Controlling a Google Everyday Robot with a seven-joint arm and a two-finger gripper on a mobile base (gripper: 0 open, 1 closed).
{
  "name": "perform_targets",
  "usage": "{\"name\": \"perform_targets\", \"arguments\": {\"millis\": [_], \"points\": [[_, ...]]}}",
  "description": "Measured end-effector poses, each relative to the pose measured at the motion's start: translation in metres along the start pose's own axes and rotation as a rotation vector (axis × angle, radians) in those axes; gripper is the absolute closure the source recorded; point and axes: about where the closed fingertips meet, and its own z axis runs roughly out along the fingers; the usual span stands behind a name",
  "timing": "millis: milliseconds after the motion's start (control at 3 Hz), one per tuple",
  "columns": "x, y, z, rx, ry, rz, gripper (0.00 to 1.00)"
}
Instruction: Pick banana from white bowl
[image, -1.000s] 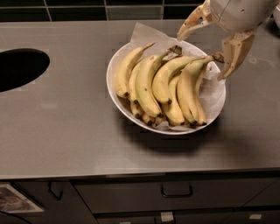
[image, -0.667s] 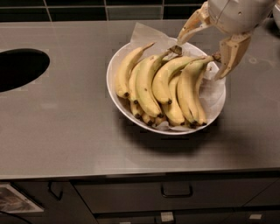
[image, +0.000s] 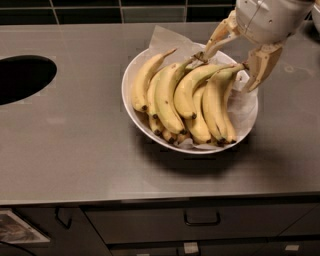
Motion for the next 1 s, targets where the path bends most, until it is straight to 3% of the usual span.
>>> {"name": "perform_targets", "arguments": {"millis": [1000], "points": [[-0.007,0.005,0.021,-0.05,-0.035,-0.038,0.4]]}}
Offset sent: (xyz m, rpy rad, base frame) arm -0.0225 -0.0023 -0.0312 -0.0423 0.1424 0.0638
